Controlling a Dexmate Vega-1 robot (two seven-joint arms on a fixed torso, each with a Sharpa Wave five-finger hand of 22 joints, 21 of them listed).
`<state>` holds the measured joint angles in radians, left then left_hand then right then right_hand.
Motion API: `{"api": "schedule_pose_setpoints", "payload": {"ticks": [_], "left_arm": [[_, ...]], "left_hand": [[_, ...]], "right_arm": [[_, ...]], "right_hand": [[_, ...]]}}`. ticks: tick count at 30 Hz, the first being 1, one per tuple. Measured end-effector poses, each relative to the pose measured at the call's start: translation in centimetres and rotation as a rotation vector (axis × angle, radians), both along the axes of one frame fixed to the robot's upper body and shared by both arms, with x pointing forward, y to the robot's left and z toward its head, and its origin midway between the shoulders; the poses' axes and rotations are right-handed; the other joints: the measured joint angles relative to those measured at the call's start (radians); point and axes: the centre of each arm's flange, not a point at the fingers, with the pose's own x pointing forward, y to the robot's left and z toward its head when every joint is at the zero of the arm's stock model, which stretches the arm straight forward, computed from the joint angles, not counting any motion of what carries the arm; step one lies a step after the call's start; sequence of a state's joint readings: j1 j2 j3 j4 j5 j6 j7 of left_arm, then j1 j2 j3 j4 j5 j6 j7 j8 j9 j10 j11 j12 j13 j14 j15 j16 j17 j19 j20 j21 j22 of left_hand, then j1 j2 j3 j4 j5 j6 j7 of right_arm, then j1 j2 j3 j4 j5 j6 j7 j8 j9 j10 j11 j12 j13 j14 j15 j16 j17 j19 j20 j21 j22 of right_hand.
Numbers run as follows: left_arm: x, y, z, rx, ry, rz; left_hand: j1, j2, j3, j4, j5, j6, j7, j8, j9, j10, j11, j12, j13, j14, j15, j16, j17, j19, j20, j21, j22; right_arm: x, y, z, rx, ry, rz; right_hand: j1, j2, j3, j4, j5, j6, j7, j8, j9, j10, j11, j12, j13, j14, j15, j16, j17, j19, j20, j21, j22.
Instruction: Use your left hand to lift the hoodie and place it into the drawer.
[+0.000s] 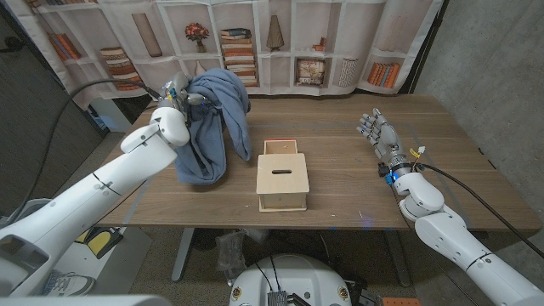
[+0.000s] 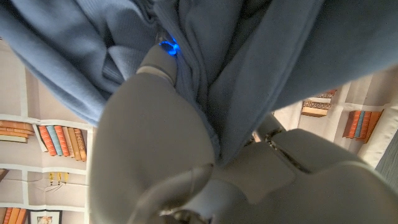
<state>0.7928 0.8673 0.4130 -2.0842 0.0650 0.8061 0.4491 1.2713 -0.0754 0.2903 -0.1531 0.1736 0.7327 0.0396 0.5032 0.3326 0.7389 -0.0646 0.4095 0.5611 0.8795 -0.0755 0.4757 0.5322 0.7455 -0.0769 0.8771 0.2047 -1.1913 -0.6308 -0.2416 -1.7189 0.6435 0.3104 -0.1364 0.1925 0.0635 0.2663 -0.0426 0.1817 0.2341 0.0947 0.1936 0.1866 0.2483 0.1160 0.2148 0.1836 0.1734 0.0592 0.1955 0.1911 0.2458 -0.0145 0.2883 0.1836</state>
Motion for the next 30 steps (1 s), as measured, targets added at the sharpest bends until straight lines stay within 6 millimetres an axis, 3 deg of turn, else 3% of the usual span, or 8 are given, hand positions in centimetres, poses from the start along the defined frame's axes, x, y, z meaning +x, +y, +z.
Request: {"api": "schedule_pose_setpoints", "payload": {"ticks": [30], "left_arm": [[-2.3,-0.3,1.9,0.023,-0.046,0.002]], "left_hand": [[0.000,0.000,0.005,-0.003,0.001,0.004,-0.004,-0.008,-0.001,0.007,-0.003,-0.013,0.017,0.003,0.002,-0.004,0.007,-0.007,0.003,0.026,-0.010]], "right_arm": [[-0.7,0.3,0.1,-0.002,-0.012,-0.003]], "right_hand": [[0.000,0.000,0.000,0.000,0.000,0.000,0.000,0.000,0.000,0.000,0.000,0.000,0.000,0.000,0.000,0.000,0.000,0.007,0.007,-0.004,0.000]]}}
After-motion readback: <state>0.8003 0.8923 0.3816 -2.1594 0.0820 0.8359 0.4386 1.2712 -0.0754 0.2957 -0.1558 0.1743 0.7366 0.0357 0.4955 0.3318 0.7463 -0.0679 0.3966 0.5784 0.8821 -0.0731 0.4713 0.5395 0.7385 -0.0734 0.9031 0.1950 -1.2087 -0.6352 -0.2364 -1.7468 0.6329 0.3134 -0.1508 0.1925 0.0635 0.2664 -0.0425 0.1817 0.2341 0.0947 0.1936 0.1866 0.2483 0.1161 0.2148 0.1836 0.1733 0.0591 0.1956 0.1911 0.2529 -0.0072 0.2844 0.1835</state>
